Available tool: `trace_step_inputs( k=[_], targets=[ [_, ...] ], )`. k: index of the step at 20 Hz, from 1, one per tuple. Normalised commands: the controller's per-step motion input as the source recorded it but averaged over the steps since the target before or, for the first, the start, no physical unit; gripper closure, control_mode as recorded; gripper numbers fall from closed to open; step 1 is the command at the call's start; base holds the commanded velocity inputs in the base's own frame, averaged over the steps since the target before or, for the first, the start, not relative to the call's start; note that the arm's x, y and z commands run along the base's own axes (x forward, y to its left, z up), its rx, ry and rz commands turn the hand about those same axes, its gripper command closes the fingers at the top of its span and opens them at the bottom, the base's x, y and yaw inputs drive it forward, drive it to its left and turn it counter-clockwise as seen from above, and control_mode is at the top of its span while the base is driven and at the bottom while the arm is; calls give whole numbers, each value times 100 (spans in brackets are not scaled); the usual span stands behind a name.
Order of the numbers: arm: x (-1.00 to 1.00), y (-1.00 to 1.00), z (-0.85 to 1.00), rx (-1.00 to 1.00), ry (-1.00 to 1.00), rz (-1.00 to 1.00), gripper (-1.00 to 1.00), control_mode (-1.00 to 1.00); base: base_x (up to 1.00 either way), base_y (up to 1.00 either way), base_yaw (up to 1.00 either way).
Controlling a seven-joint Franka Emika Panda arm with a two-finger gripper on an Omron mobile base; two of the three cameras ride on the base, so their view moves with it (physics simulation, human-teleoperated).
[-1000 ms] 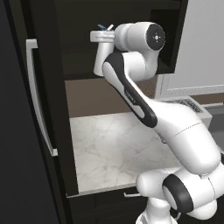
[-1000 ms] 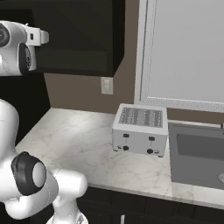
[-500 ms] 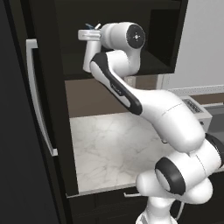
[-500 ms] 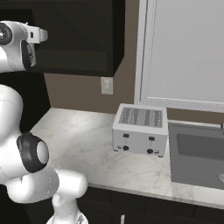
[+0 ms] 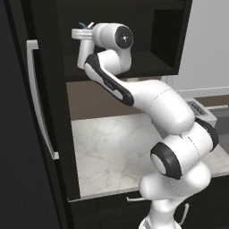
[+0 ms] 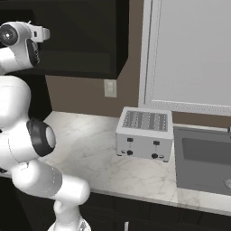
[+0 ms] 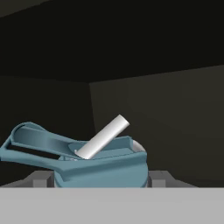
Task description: Sort all alcoholic drinks to one cabinet, and non-alcoholic drinks to the other.
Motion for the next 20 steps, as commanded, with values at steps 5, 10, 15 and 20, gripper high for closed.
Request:
trace_step_inputs(
  k=[5,10,15,20],
  targets=[
    [28,8,0,0,-10,0,100,-100,0,0,0],
    [23,1,0,0,-4,0,100,-100,0,0,0],
    [12,0,0,0,0,0,100,-100,0,0,0],
    [15,0,-1,0,0,0,100,-100,0,0,0]
  ],
)
